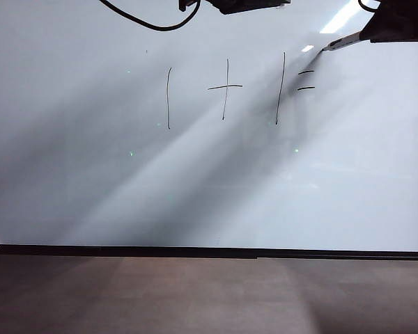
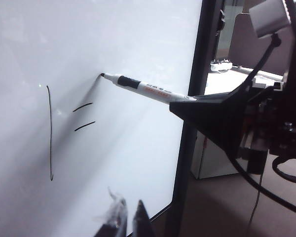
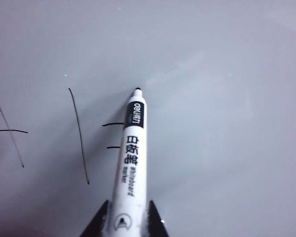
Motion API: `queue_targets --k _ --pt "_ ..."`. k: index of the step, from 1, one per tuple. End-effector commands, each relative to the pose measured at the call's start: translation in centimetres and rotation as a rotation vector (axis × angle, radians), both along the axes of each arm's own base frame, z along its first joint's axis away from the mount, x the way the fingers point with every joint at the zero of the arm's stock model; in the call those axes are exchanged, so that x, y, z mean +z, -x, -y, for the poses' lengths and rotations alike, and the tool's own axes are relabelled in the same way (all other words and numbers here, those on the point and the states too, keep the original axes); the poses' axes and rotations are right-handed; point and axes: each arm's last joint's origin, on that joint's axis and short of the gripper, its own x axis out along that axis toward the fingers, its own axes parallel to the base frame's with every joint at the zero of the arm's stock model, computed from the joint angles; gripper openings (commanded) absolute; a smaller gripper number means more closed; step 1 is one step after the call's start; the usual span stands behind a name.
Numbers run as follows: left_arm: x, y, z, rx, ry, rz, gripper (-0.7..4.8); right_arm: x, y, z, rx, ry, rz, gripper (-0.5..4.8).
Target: Reach to the right to find the marker pen, pick it up, and write the answer to the math problem on the whiteboard.
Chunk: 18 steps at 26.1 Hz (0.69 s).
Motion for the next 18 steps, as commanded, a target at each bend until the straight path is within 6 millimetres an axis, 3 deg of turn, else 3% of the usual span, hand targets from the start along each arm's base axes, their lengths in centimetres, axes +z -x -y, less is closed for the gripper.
queue_targets --k 1,18 --pt "0.42 0.1 -0.02 -0.006 0.017 0.01 0.27 0.47 0.03 0.07 -0.007 0.002 0.032 -0.06" --pt "0.42 0.1 -0.02 -0.006 0.017 0.01 0.27 0.44 -0.06 0.8 -0.054 0.001 0.028 -0.06"
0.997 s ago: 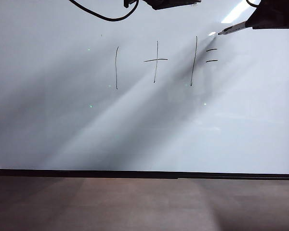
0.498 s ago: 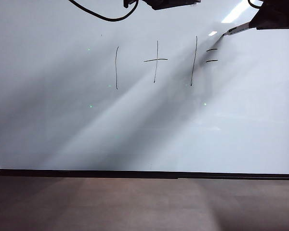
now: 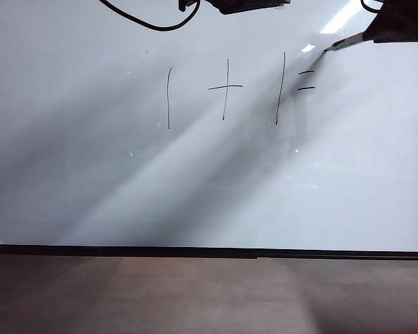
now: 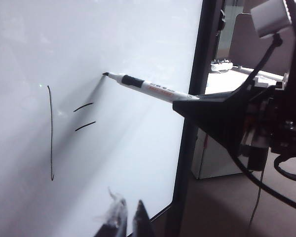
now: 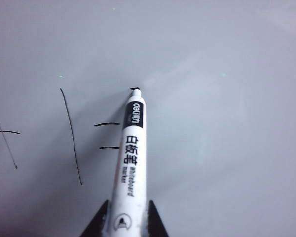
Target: Reach to the right to find the marker pen, pick it up, and write the answer to the math problem on the whiteboard.
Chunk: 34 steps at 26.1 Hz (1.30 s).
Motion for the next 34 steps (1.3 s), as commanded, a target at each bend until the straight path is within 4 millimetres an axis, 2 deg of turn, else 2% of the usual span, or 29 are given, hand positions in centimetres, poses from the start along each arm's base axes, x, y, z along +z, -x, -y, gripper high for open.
queue_targets --k 1,8,13,22,34 --pt "0.4 0.1 0.0 -0.006 0.017 0.01 0.27 0.4 0.0 0.7 -0.041 0.001 0.026 -0.06" --pt "0.2 0.1 0.0 -0.006 0.002 -0.001 0.27 0.4 -0.1 2.9 -0.111 -0.002 0.021 -0.06" --pt "0.2 0.1 0.0 -0.006 -0.004 -0.006 0.27 0.4 0.0 3.7 -0.135 -0.002 0.018 -0.06" --pt "0.2 0.1 0.0 -0.006 -0.004 -0.006 0.27 0.2 0.0 3.8 -0.14 -0.001 0.008 -0.06" --pt "0.2 0.1 0.0 -0.006 -0.004 -0.006 0.27 -1.5 -1.0 3.9 -0.138 -0.001 -0.072 -0.06"
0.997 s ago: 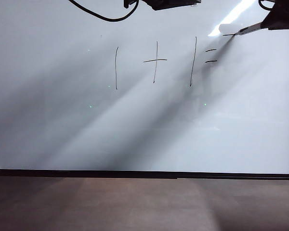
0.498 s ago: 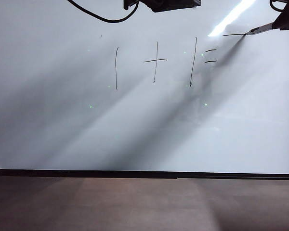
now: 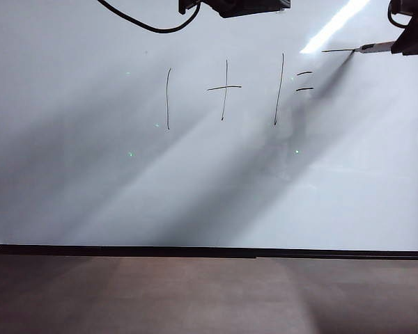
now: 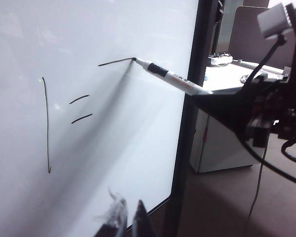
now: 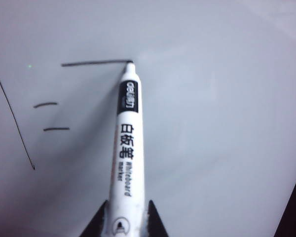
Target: Reach to the right to find the marker pen, pick it up, and write the answer to the math problem on the whiteboard.
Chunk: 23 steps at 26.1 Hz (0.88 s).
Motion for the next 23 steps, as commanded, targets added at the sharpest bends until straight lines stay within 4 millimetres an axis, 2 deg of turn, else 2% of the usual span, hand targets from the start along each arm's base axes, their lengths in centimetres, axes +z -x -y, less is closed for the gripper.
queue_targets --k 1,18,23 --pt "0.4 0.1 0.0 -0.005 0.014 0.008 0.27 -0.5 -0.3 0.3 -0.058 -0.004 -0.023 -0.06" --pt "0.4 0.1 0.0 -0.005 0.015 0.008 0.27 -3.7 0.1 0.1 -0.053 -0.007 -0.111 -0.06" --pt "0.4 0.1 0.0 -0.005 0.015 0.008 0.27 -3.8 0.2 0.0 -0.029 -0.011 -0.106 -0.06"
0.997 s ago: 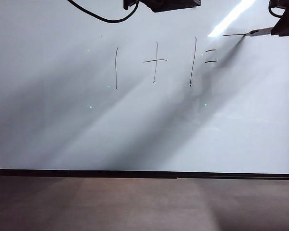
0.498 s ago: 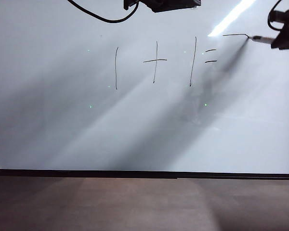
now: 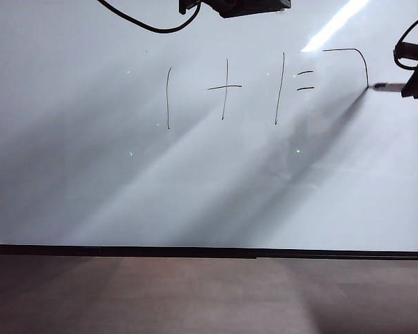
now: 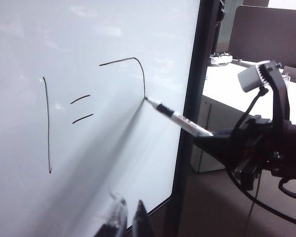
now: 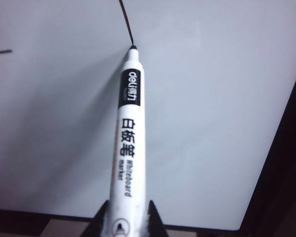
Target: Reach to the right to find the marker pen, pick it up, and write the answer to the math problem on the whiteboard.
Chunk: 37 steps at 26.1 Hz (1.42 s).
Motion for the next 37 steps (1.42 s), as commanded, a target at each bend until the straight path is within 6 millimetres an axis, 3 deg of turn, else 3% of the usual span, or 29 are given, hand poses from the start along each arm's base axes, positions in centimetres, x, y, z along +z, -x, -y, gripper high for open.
queue_targets --k 1,8,18,30,37 --pt "0.4 0.1 0.0 -0.005 0.016 0.009 0.27 0.7 0.0 -0.1 0.027 -0.007 0.051 -0.06" --pt "0.4 0.1 0.0 -0.005 0.015 0.009 0.27 1.1 0.2 -0.4 0.061 -0.035 0.077 -0.06" --pt "0.4 0.1 0.0 -0.005 0.016 0.009 0.27 1.2 0.1 -2.9 0.168 -0.037 0.084 -0.06" --pt "0.4 0.1 0.0 -0.005 0.012 0.006 0.27 0.1 -0.8 -3.0 0.174 -0.044 0.048 -0.06" --pt "0.3 0.1 0.0 -0.005 0.01 0.004 0.27 0.5 -0.9 -3.0 0.174 -0.041 0.086 -0.06"
